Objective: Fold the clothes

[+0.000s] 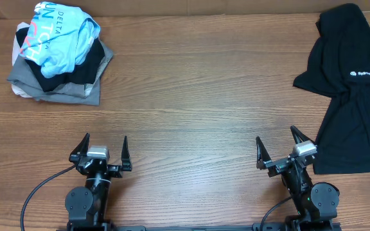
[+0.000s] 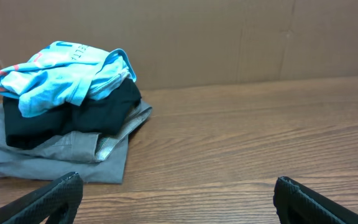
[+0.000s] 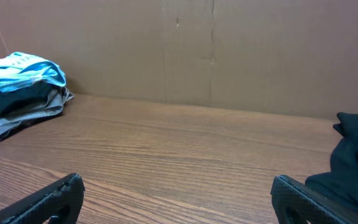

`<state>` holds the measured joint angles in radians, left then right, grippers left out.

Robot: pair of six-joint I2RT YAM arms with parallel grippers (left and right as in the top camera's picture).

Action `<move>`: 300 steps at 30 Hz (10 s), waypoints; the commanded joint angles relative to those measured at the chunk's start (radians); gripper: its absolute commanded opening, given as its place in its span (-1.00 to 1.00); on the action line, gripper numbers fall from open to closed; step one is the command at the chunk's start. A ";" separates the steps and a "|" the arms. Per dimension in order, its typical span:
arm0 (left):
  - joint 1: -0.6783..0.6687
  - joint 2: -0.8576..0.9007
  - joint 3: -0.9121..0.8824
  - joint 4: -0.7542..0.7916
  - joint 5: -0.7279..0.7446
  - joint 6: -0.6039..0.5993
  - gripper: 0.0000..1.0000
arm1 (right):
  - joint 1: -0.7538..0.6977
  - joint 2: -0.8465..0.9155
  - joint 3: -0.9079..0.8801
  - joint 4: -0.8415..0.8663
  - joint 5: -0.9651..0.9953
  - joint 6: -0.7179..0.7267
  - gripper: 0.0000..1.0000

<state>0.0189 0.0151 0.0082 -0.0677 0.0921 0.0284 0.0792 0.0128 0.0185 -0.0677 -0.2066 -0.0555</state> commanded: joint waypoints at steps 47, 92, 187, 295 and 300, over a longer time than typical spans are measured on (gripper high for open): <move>-0.006 -0.003 -0.003 -0.003 -0.021 -0.006 1.00 | 0.005 -0.010 -0.011 0.006 -0.004 0.006 1.00; -0.006 -0.003 -0.003 -0.003 -0.021 -0.006 1.00 | 0.005 -0.010 -0.011 0.006 -0.004 0.006 1.00; -0.005 0.118 0.340 -0.242 0.078 -0.186 1.00 | 0.005 -0.010 0.074 0.047 -0.075 0.187 1.00; -0.007 1.659 1.343 -0.642 0.316 0.024 1.00 | -0.252 2.077 1.446 -0.622 0.381 0.319 0.40; -0.007 1.659 1.343 -0.645 0.316 0.024 1.00 | -0.252 2.081 1.393 -0.556 0.381 0.319 0.31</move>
<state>0.0189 1.6695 1.3304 -0.7109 0.3897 0.0586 -0.1696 2.0762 1.4433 -0.6460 0.1791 0.2455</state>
